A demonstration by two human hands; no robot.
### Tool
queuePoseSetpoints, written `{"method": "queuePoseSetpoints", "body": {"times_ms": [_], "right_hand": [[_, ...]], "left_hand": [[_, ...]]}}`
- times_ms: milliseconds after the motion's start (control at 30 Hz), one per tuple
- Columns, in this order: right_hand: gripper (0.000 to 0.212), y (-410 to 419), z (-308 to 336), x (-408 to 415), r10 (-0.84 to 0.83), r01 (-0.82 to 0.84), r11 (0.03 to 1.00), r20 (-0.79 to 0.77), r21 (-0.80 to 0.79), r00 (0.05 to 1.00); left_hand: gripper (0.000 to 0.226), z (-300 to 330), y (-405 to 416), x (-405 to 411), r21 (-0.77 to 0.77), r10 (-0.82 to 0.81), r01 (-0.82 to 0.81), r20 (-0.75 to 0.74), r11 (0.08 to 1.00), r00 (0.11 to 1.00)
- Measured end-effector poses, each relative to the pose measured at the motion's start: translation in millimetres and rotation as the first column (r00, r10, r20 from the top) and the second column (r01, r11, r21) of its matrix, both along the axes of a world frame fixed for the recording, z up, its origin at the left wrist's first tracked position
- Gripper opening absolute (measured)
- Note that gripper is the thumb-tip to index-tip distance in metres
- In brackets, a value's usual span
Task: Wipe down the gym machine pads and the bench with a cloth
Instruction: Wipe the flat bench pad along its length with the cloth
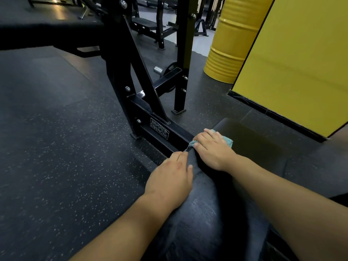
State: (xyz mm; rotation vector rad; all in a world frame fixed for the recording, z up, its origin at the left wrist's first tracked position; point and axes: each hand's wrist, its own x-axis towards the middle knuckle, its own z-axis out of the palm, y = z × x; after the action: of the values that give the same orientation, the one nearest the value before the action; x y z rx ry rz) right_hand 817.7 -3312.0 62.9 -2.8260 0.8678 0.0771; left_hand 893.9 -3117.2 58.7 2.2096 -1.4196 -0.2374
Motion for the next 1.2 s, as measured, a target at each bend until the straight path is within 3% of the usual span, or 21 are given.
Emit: {"method": "queuePoseSetpoints", "body": {"times_ms": [233,900,1100,1200], "right_hand": [[0.043,34.1,0.0,3.0,0.012,-0.012,1.0,-0.007,-0.003,1.0],[0.038,77.7,4.3,-4.0,0.126,-0.127,0.992,0.041,0.017,0.991],[0.044,45.5,7.3,5.0,0.029,-0.029,0.999,-0.001,-0.043,1.0],[0.066,60.6,0.6,9.4,0.056,-0.06,0.995,-0.054,-0.077,0.997]], "left_hand": [[0.042,4.9,10.7,2.3,0.019,-0.042,0.043,-0.017,0.999,0.999],[0.035,-1.1,55.1,-0.4,-0.014,0.052,-0.052,-0.04,0.999,0.998],[0.041,1.8,53.0,1.7,-0.003,0.05,-0.05,-0.039,0.999,0.998],[0.038,2.3,53.3,1.5,0.035,0.066,-0.064,-0.044,0.997,0.997]]}}
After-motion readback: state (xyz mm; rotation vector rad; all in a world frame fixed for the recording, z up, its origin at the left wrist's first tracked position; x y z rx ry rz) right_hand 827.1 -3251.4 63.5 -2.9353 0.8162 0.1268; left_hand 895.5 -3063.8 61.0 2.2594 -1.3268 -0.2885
